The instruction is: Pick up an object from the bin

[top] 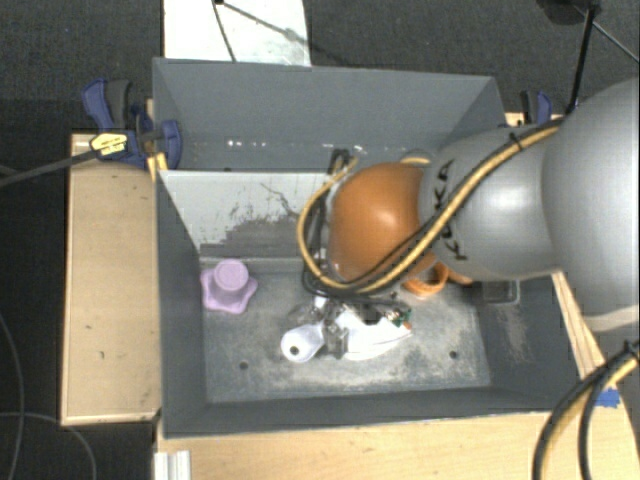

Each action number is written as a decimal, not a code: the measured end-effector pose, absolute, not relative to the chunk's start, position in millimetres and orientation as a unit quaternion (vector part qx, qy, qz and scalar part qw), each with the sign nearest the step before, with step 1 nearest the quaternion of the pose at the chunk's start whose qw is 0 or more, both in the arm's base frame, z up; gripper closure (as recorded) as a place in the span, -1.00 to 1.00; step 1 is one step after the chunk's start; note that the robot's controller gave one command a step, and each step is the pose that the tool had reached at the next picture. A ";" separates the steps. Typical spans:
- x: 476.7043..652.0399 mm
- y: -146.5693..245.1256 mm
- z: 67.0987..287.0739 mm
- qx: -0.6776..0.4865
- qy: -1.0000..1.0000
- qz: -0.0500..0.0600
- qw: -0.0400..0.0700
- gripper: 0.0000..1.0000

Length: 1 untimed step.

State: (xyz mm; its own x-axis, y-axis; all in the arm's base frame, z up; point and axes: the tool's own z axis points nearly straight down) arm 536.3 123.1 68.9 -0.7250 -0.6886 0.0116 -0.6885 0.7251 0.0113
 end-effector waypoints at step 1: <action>536.3 123.1 68.9 0.371 -0.929 -0.003 0.007 1.00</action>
Offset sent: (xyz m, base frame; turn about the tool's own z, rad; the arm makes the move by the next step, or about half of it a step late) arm 0.0001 0.0003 0.1155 0.0001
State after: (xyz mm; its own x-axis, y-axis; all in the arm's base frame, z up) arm 536.3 123.1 68.9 -0.7252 -0.6884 0.0116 -0.6883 0.7253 0.0113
